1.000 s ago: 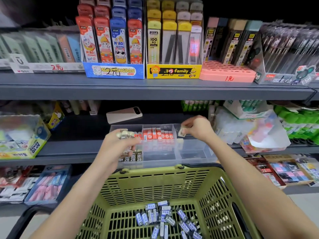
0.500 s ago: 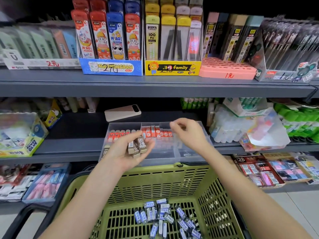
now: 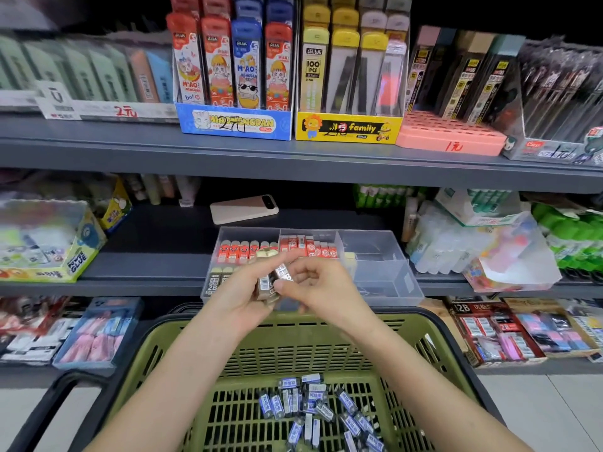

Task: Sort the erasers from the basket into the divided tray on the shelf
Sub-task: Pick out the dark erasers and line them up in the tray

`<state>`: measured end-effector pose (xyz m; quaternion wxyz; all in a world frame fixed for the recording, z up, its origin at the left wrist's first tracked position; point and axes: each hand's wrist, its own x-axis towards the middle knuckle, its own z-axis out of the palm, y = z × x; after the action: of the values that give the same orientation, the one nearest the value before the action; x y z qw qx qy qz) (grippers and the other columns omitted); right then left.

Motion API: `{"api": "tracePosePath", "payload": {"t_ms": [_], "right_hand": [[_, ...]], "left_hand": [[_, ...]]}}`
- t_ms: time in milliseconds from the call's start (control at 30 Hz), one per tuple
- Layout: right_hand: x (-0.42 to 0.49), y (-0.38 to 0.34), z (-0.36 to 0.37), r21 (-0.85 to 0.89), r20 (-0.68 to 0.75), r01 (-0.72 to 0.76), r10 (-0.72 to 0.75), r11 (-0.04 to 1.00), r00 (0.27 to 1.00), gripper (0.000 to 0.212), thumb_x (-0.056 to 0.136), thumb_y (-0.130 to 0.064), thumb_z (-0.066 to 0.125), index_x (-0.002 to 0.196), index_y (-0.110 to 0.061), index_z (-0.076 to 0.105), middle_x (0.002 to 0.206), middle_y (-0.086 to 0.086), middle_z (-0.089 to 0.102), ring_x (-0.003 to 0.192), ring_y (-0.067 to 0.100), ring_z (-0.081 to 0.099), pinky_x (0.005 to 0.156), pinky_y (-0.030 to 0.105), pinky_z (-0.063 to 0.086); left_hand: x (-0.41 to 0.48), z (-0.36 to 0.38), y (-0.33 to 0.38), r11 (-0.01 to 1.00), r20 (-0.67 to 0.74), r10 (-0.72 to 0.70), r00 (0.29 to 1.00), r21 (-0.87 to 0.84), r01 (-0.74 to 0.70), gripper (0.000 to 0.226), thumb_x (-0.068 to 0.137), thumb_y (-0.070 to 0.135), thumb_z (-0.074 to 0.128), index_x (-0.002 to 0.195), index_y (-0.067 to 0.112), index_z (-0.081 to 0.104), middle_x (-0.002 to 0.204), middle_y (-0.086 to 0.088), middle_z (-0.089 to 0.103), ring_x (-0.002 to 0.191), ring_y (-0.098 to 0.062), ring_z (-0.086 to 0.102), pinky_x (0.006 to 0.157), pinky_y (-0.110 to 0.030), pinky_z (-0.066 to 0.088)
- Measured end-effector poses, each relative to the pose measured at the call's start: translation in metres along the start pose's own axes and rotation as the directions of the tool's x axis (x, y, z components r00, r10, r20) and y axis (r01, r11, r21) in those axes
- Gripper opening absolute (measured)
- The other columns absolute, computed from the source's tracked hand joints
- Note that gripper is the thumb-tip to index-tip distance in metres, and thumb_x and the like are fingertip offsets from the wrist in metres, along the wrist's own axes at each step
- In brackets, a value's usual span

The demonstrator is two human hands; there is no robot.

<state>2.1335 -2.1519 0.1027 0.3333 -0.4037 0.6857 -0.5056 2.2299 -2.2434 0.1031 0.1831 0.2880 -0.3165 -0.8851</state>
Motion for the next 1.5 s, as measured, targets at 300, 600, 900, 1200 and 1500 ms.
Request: {"api": "tracePosePath", "payload": {"t_ms": [300, 600, 900, 1200, 1500], "right_hand": [[0.025, -0.002, 0.009, -0.246, -0.142, -0.114, 0.081, 0.962, 0.987, 0.02, 0.081, -0.015, 0.066, 0.065, -0.002, 0.067, 0.056, 0.01, 0.061, 0.049, 0.013, 0.051, 0.06, 0.032, 0.049], [0.044, 0.001, 0.063, -0.777, -0.291, -0.196, -0.065, 0.599, 0.955, 0.043, 0.078, -0.041, 0.064, 0.049, -0.019, 0.042, 0.066, -0.002, 0.05, 0.075, 0.019, 0.054, 0.051, 0.023, 0.03], [0.043, 0.016, 0.062, -0.841, -0.172, -0.045, -0.188, 0.54, 0.967, 0.032, 0.089, -0.04, 0.053, 0.067, -0.022, 0.065, 0.081, -0.003, 0.053, 0.092, 0.019, 0.048, 0.08, 0.031, 0.038], [0.058, 0.016, 0.052, -0.83, -0.019, 0.141, -0.279, 0.54, 0.96, 0.026, 0.09, -0.022, 0.054, 0.112, -0.025, 0.067, 0.097, -0.006, 0.07, 0.101, 0.019, 0.048, 0.087, 0.029, 0.029], [0.058, 0.017, 0.053, -0.864, 0.059, 0.191, -0.284, 0.465, 0.957, 0.037, 0.085, -0.018, 0.048, 0.12, -0.02, 0.061, 0.103, -0.002, 0.066, 0.095, 0.019, 0.039, 0.081, 0.032, 0.027]], "left_hand": [[-0.023, -0.073, 0.044, 0.894, -0.225, 0.229, 0.947, -0.337, -0.296, 0.024, 0.077, 0.008, 0.061, 0.099, 0.0, 0.058, 0.1, -0.021, 0.071, 0.091, -0.03, 0.071, 0.085, -0.046, 0.052], [-0.026, -0.086, 0.034, 0.895, -0.17, 0.215, 0.962, -0.359, -0.264, 0.036, 0.073, 0.011, 0.061, 0.106, -0.003, 0.061, 0.106, -0.019, 0.071, 0.097, -0.03, 0.069, 0.088, -0.045, 0.05], [-0.031, -0.088, 0.035, 0.878, -0.093, 0.165, 0.982, -0.44, -0.19, 0.039, 0.079, 0.011, 0.057, 0.115, -0.004, 0.055, 0.114, -0.023, 0.067, 0.11, -0.036, 0.062, 0.097, -0.051, 0.044], [-0.032, -0.086, 0.037, 0.902, -0.057, 0.128, 0.99, -0.408, -0.14, 0.041, 0.079, 0.012, 0.059, 0.116, -0.006, 0.054, 0.116, -0.023, 0.066, 0.11, -0.037, 0.062, 0.094, -0.051, 0.045], [-0.03, -0.081, 0.035, 0.917, -0.051, 0.101, 0.994, -0.383, -0.113, 0.044, 0.078, 0.011, 0.059, 0.118, -0.007, 0.053, 0.117, -0.024, 0.065, 0.108, -0.037, 0.064, 0.092, -0.05, 0.047]]}}
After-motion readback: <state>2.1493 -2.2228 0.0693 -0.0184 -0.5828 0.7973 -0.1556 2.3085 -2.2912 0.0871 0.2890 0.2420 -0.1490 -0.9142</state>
